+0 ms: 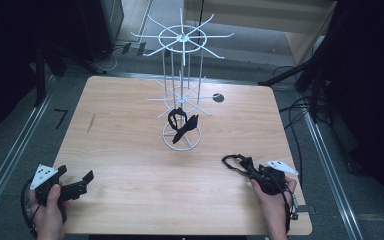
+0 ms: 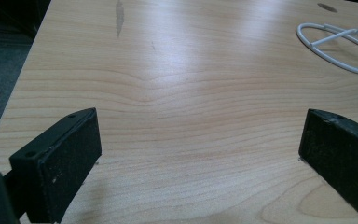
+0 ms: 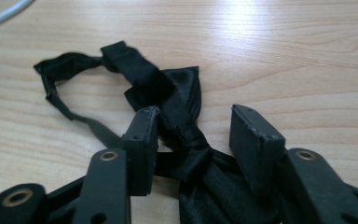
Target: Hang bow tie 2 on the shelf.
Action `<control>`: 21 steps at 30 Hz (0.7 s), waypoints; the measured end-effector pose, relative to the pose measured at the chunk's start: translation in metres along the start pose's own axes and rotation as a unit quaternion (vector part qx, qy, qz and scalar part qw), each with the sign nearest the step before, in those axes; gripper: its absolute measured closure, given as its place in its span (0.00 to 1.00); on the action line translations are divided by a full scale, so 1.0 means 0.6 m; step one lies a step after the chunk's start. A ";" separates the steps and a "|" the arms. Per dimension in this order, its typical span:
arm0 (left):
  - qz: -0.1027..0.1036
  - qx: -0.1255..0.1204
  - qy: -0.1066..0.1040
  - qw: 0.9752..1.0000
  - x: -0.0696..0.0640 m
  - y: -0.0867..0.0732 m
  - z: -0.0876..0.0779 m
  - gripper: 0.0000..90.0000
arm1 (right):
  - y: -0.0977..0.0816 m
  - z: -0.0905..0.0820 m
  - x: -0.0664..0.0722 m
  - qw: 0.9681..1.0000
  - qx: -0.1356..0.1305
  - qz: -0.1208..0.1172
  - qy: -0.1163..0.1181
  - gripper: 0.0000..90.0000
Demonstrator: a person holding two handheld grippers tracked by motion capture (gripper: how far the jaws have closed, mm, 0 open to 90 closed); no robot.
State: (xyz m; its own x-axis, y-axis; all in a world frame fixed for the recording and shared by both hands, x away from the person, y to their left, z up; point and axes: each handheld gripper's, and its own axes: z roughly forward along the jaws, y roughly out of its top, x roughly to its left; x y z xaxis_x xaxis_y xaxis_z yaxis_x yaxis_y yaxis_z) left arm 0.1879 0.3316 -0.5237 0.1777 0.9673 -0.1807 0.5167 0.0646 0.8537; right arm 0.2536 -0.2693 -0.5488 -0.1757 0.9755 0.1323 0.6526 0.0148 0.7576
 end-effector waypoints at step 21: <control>0.000 0.000 0.000 1.000 0.000 0.000 0.000 0.00 | 0.002 -0.021 0.050 0.997 -0.057 -0.039 0.020 0.88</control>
State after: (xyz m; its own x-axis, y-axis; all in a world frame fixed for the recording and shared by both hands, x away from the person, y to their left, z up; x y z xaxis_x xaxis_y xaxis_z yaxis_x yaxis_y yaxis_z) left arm 0.1879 0.3318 -0.5237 0.1775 0.9673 -0.1814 0.5165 0.0654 0.8538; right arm 0.2396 -0.2431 -0.5361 -0.2530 0.9630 0.0929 0.5473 0.0633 0.8346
